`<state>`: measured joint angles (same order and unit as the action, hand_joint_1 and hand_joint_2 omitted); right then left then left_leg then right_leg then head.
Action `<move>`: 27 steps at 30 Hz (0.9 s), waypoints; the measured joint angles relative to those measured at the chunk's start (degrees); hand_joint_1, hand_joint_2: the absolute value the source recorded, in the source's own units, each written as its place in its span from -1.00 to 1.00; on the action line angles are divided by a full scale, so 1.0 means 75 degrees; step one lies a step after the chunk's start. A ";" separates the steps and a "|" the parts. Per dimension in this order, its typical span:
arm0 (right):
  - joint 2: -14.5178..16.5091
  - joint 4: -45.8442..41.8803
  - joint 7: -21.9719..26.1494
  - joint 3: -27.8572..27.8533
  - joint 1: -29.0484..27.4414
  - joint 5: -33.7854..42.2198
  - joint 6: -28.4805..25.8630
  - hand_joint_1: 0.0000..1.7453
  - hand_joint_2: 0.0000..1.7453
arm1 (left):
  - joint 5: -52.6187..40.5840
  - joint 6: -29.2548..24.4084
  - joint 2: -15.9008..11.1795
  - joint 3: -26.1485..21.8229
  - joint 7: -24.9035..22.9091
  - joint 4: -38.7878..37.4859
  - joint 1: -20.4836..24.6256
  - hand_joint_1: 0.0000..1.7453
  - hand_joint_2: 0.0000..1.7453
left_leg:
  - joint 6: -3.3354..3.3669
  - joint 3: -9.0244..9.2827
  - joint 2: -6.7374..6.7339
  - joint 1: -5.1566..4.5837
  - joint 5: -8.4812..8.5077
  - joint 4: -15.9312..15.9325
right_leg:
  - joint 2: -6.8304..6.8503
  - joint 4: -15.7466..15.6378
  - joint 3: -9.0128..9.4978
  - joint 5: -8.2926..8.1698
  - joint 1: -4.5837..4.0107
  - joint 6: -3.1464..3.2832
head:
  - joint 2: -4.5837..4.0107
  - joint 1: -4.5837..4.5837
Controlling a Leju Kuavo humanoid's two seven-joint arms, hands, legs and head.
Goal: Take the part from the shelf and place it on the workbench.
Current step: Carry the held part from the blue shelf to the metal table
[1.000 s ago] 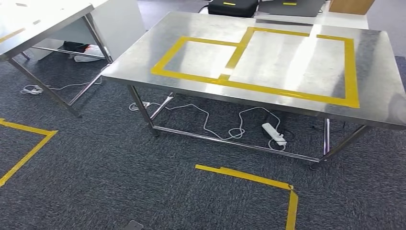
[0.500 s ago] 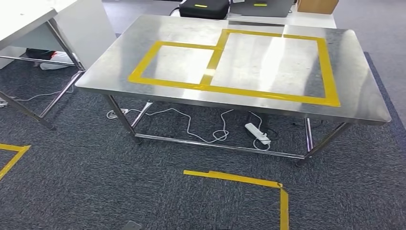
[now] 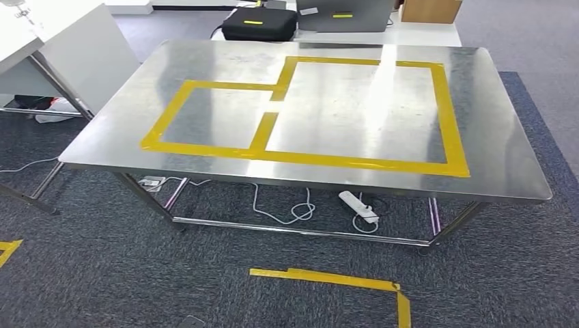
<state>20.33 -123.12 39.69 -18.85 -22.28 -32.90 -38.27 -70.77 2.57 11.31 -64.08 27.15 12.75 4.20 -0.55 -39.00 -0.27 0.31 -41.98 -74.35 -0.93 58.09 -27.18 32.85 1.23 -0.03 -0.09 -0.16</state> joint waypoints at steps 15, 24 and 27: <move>0.0003 0.0079 0.0006 0.0056 0.0035 0.0002 0.0000 1.00 1.00 | 0.0054 -0.0004 -0.0007 -0.0070 0.0010 -0.0007 0.0004 -1.00 1.00 | 0.0517 0.0443 0.0176 -0.0176 0.2151 0.2038 | 0.0047 0.1770 -0.0794 0.1133 -0.0048 -0.0383 | 0.0000 -0.0071; 0.0006 0.0114 -0.0003 0.0053 -0.0017 -0.0040 0.0000 1.00 1.00 | 0.0188 -0.0013 -0.0023 -0.0109 0.0029 -0.0007 0.0012 -1.00 1.00 | 0.0429 0.0878 0.0199 -0.0225 0.1758 0.2024 | 0.0047 0.0077 -0.0604 -0.0321 -0.0048 -0.0271 | 0.0000 -0.0036; 0.0012 0.0178 0.0003 0.0153 -0.0055 -0.0262 0.0000 1.00 1.00 | 0.0296 -0.0025 -0.0025 -0.0111 0.0029 -0.0007 0.0033 -1.00 1.00 | 0.0438 0.0951 0.0197 -0.0223 0.1744 0.2076 | 0.0043 0.0073 -0.0557 -0.0276 -0.0058 -0.0215 | 0.0000 -0.0033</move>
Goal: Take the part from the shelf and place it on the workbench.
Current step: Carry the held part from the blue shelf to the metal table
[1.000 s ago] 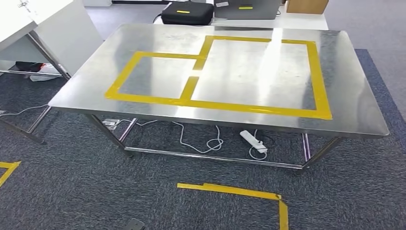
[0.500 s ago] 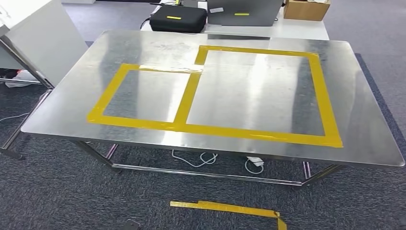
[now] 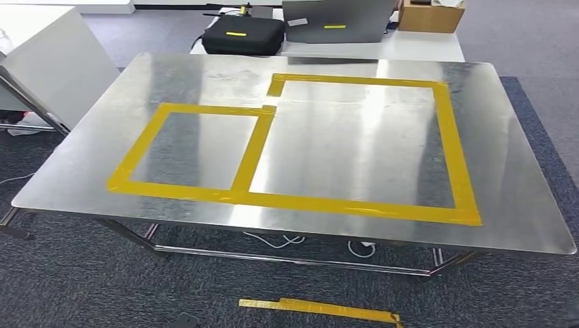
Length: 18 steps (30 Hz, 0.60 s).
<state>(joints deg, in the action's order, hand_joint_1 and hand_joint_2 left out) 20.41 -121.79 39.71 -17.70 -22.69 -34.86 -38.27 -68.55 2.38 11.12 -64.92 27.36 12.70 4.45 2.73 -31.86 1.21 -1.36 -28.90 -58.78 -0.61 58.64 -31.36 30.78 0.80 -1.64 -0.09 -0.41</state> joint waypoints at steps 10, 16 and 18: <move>-0.1157 0.1906 -0.2711 0.0324 0.0623 -0.2033 0.1261 1.00 1.00 | -0.0189 0.0151 0.0004 0.0019 0.0039 0.0000 0.0035 -1.00 1.00 | -0.0149 0.0102 -0.0027 0.0034 -0.0031 0.0066 | -0.0010 0.0000 0.0092 0.0047 -0.0038 0.0085 | 0.0000 -0.0004; -0.3200 0.4420 -0.4080 0.0262 0.2522 -0.2494 0.2655 1.00 1.00 | -0.0394 0.0281 -0.0022 0.0179 -0.0029 -0.0001 0.0179 -1.00 1.00 | -0.0167 0.0095 -0.0050 0.0022 -0.0005 0.0050 | -0.0025 -0.0023 0.0093 -0.0013 -0.0022 0.0064 | 0.0000 -0.0007; -0.3540 0.4900 -0.4151 0.0263 0.2846 -0.2506 0.2730 1.00 1.00 | -0.0405 0.0294 -0.0023 0.0216 -0.0036 -0.0001 0.0215 -1.00 1.00 | -0.0160 0.0092 -0.0038 0.0020 -0.0001 0.0043 | -0.0005 -0.0031 0.0103 -0.0016 -0.0019 0.0058 | 0.0000 -0.0013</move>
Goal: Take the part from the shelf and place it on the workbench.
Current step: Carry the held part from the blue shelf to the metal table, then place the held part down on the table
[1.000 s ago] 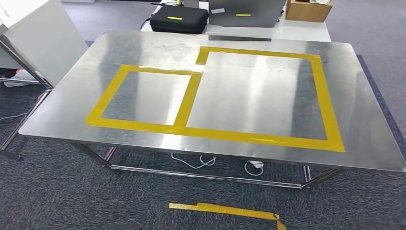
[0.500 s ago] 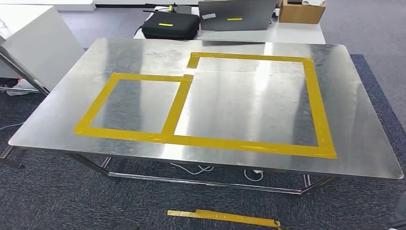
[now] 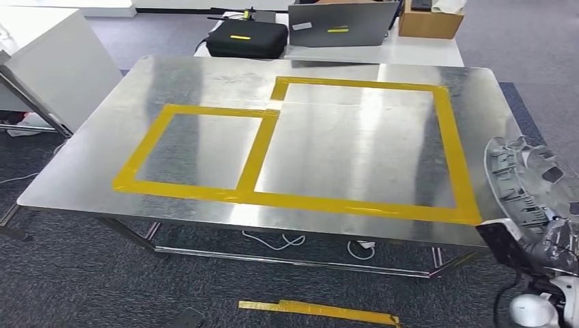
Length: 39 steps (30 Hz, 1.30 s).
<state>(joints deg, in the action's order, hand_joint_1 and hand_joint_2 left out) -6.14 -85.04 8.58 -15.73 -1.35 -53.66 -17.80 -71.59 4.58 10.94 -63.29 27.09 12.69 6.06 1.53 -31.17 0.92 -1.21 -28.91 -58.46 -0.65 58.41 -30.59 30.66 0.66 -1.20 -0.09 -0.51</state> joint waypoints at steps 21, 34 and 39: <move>-0.0398 0.5383 -0.1293 0.2977 0.4462 -0.4016 0.0493 1.00 1.00 | -0.0345 0.0098 0.0000 0.0576 -0.0533 -0.0001 0.0311 -1.00 1.00 | 0.0014 0.0003 -0.0032 0.0009 0.0021 -0.0004 | -0.0055 -0.0003 -0.0009 -0.0037 -0.0016 -0.0007 | 0.0000 0.0009; 0.1033 0.5978 -0.1174 0.5381 0.5199 -0.4249 0.0903 1.00 1.00 | -0.0347 0.0080 0.0002 0.0824 -0.0657 0.0000 0.0333 -1.00 1.00 | -0.0006 -0.0016 -0.0021 0.0021 0.0031 0.0010 | -0.0034 -0.0003 -0.0020 -0.0030 -0.0020 0.0003 | 0.0000 0.0008; 0.1253 0.6053 -0.1136 0.5791 0.5142 -0.4132 0.0786 1.00 1.00 | -0.0289 0.0088 -0.0007 0.0839 -0.0693 0.0000 0.0321 -1.00 1.00 | -0.0006 -0.0020 -0.0011 0.0018 0.0031 0.0009 | -0.0017 -0.0005 -0.0017 -0.0030 -0.0017 0.0003 | 0.0000 0.0007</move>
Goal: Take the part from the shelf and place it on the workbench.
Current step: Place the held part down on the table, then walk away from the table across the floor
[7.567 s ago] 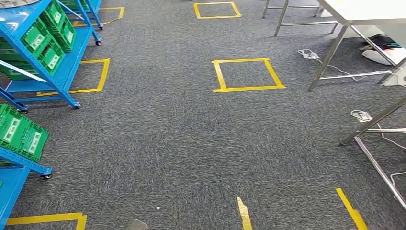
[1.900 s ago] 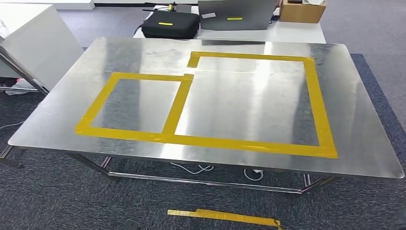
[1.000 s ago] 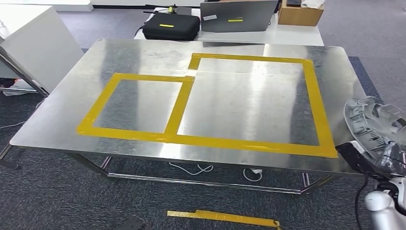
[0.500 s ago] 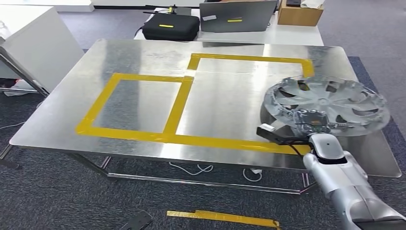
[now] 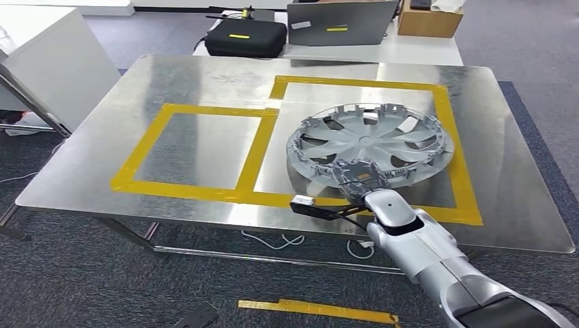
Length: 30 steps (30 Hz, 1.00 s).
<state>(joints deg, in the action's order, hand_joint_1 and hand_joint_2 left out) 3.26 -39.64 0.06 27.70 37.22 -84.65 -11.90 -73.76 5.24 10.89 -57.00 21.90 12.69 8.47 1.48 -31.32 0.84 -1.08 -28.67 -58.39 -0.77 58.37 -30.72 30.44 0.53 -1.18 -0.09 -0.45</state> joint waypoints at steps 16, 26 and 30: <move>-0.0281 0.0007 -0.0532 -0.0026 -0.0315 0.0733 0.0378 -1.00 -1.00 | 0.0424 -0.0037 -0.0074 0.0039 0.0006 0.0001 -0.0114 -1.00 -1.00 | 0.0001 -0.0001 -0.0001 -0.0005 -0.0001 -0.0004 | -0.0005 -0.0022 0.0006 -0.0002 0.0005 -0.0002 | 0.0000 -0.0001; -0.0960 -0.3696 0.0210 0.0070 -0.2461 0.2655 0.0806 -1.00 -1.00 | 0.1008 0.0007 -0.0149 -0.0298 0.0634 0.0001 -0.0494 -1.00 -1.00 | 0.0051 -0.0007 0.0008 -0.0023 -0.0049 -0.0046 | 0.0013 -0.0052 0.0017 0.0011 0.0017 -0.0024 | 0.0000 0.0003; -0.1698 -0.6089 0.0535 0.0040 -0.4317 0.3442 -0.0068 -1.00 -1.00 | 0.1231 0.0002 -0.0155 -0.0538 0.0790 0.0001 -0.0638 -1.00 -1.00 | 0.0130 0.0005 0.0029 -0.0033 -0.0080 -0.0064 | 0.0035 -0.0089 0.0071 0.0026 0.0022 -0.0106 | 0.0000 0.0005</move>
<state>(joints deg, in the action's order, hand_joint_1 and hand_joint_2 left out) -9.47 -85.31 4.07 28.00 4.85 -58.83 -12.41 -64.52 5.26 9.73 -61.04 27.82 12.70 3.68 2.46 -31.29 1.05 -1.33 -29.27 -58.87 -0.51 57.71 -30.19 30.63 0.70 -1.97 -0.09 -0.42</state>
